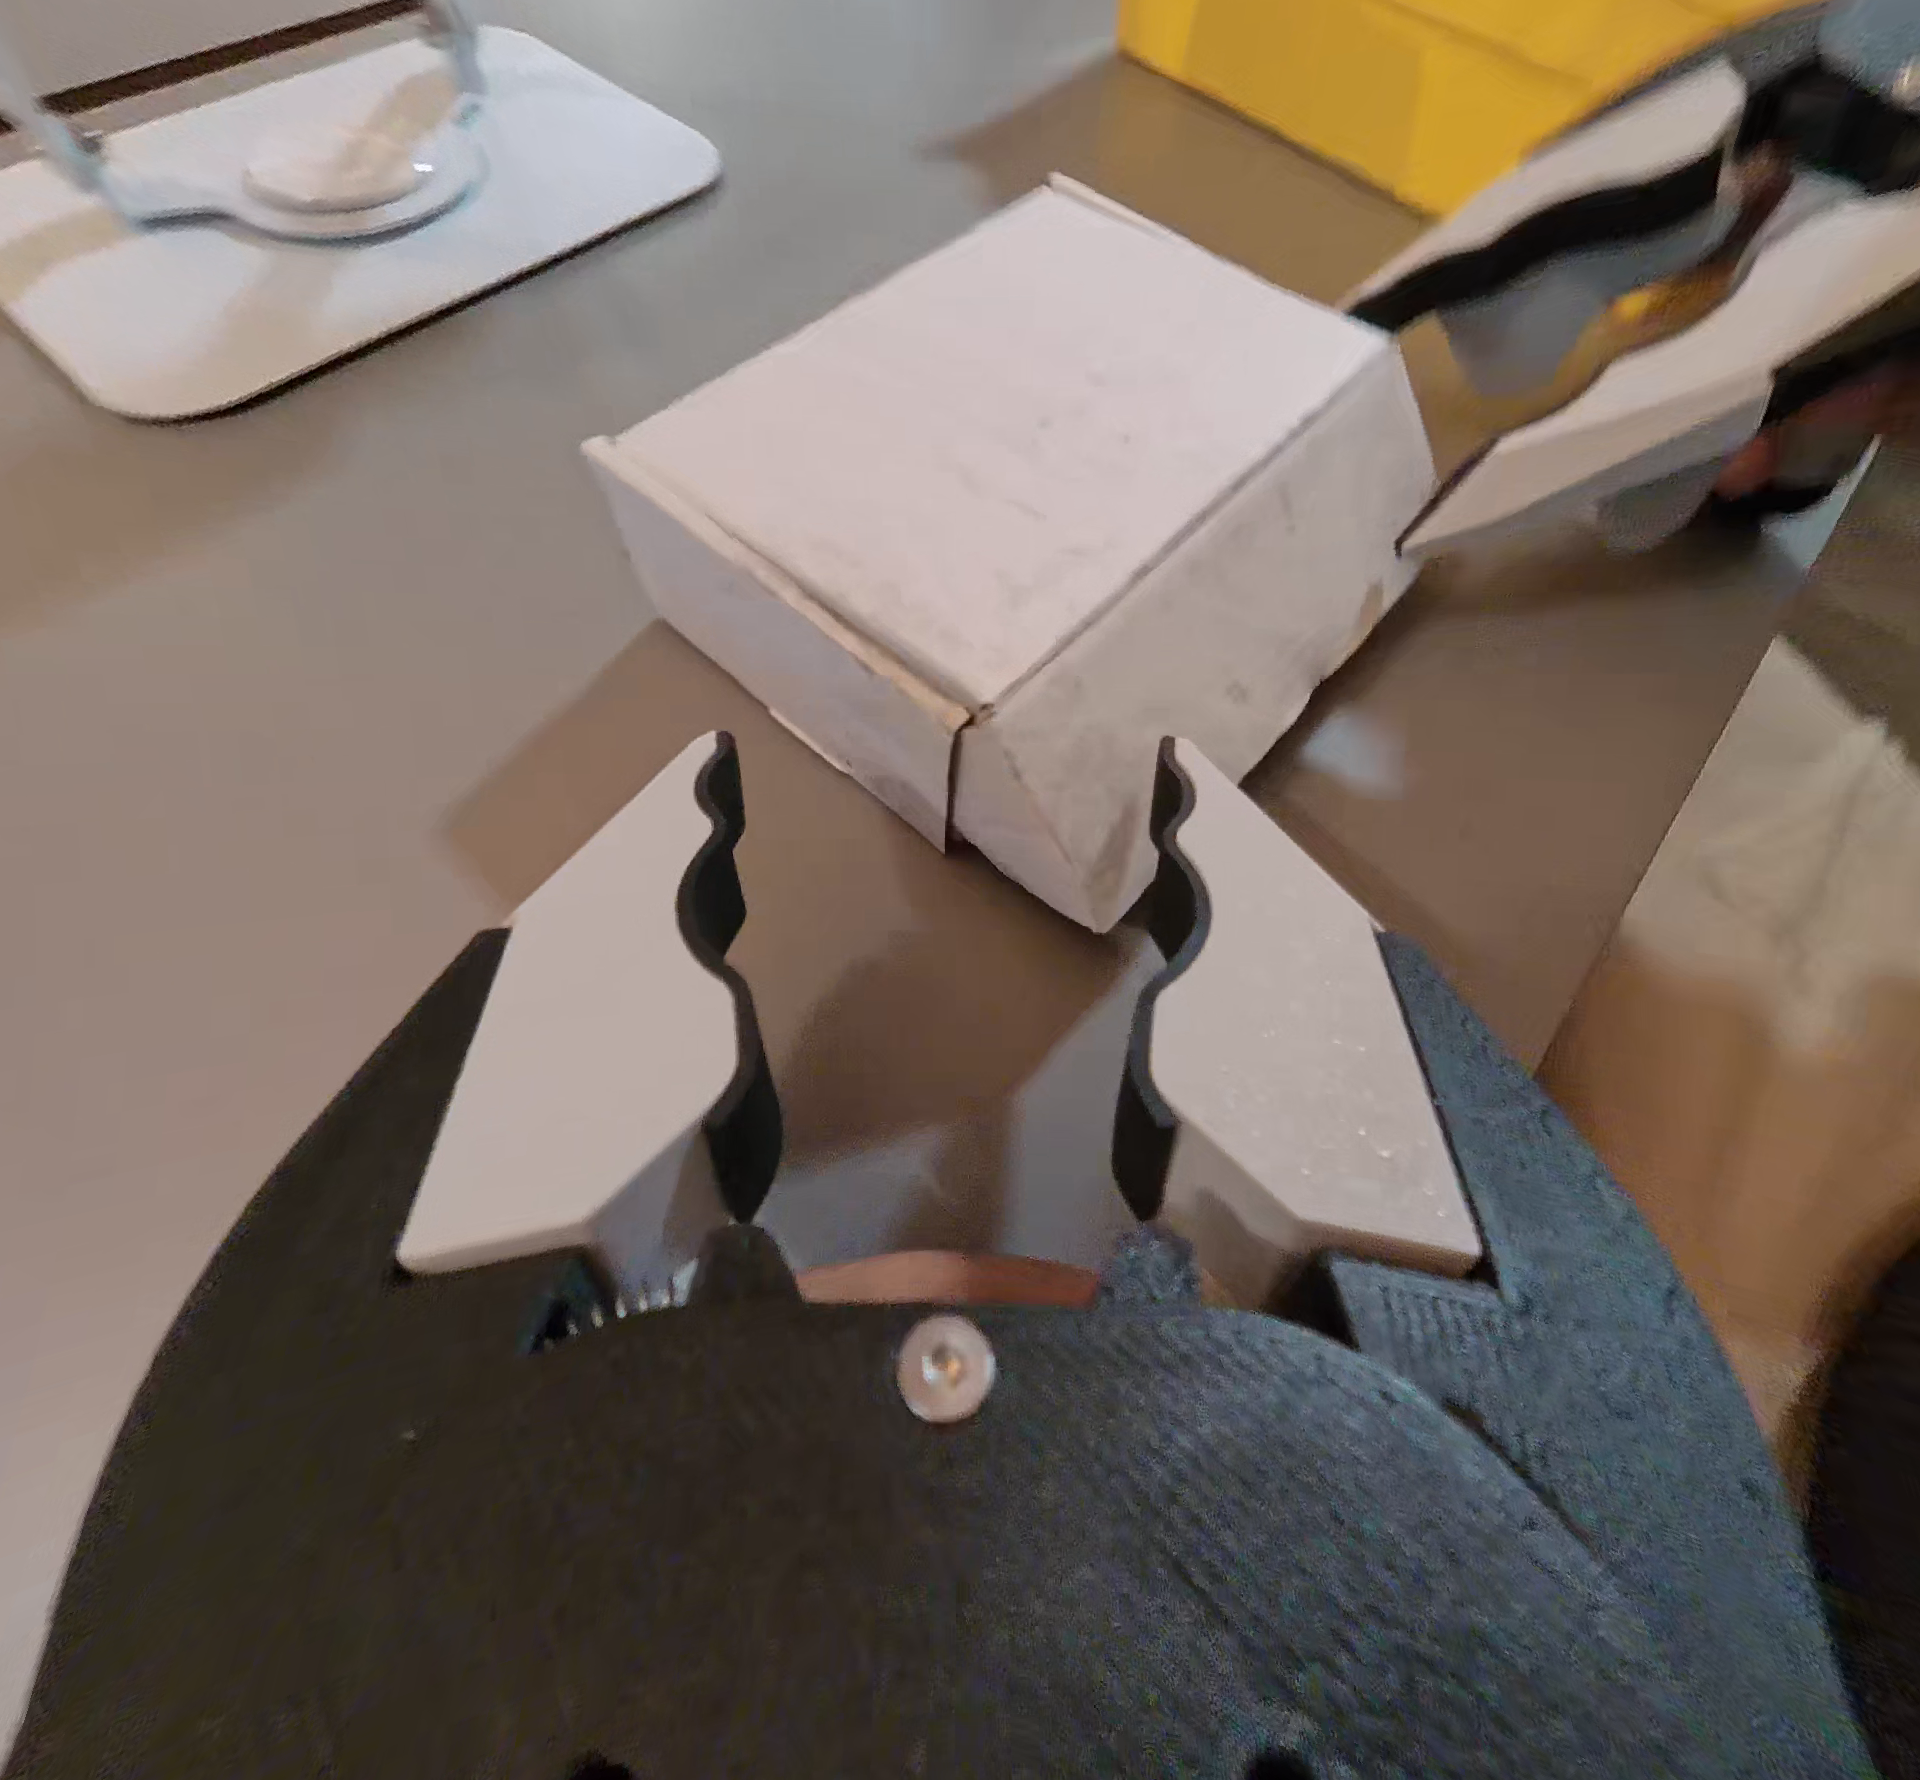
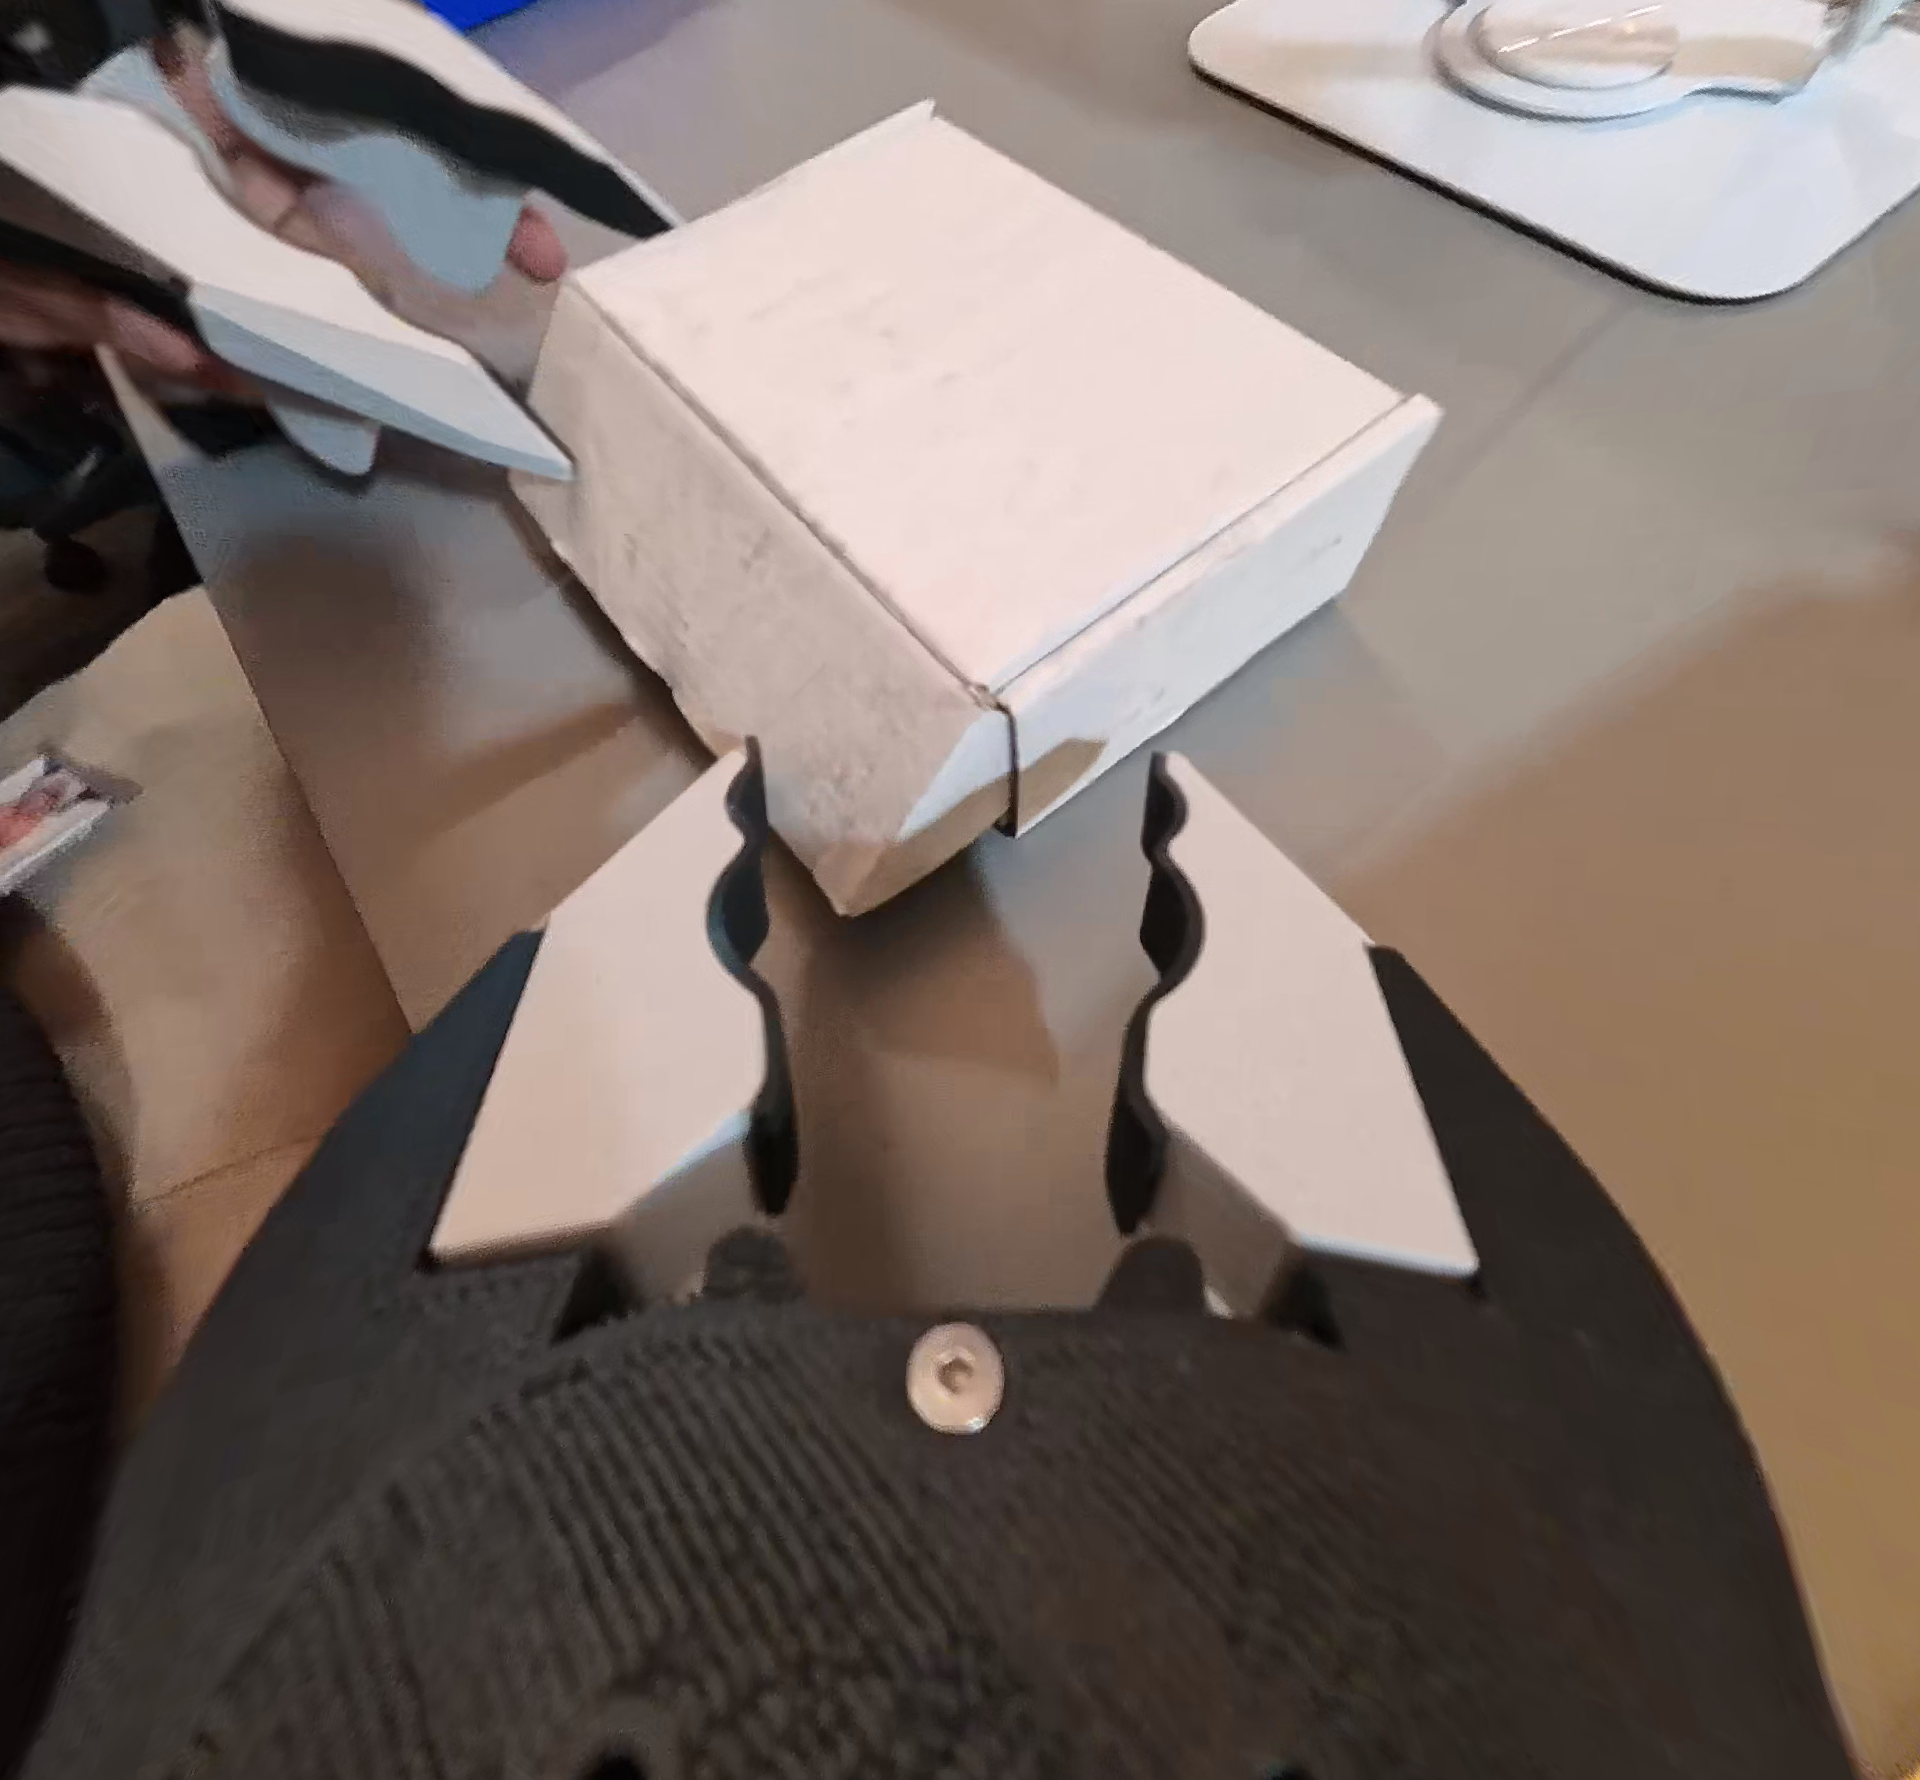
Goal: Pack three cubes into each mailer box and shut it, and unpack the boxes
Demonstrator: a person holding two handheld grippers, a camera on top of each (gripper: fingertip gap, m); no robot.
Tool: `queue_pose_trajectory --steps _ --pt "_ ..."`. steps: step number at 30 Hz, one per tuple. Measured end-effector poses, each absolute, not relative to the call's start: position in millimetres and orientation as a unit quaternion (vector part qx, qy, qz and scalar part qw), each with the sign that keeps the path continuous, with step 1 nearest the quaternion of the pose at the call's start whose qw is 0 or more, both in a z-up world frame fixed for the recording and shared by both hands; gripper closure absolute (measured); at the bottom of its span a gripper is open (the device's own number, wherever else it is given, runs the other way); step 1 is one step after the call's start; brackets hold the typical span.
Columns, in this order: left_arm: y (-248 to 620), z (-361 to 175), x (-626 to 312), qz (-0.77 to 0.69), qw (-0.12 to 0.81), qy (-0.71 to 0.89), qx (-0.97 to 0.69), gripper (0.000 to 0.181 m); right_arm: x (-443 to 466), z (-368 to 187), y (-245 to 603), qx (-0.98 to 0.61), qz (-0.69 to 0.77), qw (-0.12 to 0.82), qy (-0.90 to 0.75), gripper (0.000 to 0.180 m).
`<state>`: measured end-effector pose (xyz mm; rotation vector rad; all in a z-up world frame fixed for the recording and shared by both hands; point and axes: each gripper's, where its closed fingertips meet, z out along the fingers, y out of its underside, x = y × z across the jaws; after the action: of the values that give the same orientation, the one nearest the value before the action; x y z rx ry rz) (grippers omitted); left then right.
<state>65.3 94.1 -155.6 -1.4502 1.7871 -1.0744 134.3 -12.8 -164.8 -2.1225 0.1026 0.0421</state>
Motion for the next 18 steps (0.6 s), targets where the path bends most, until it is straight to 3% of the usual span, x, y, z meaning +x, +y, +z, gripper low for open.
queue_pose_trajectory --steps 5,11,18 --pt "80.4 -163.7 71.3 -0.380 0.291 0.733 -0.483 0.113 127.4 -174.5 -8.5 -0.887 0.002 0.461 -0.003 0.108" --pt "72.3 -162.7 39.3 -0.404 0.262 0.756 -0.443 0.118 94.6 -169.0 -30.2 -0.883 0.093 0.459 -0.039 0.118" --pt "66.7 -170.8 26.5 -0.408 0.211 0.769 -0.445 0.112 93.5 -175.9 -30.7 -0.888 0.094 0.448 -0.046 0.103"
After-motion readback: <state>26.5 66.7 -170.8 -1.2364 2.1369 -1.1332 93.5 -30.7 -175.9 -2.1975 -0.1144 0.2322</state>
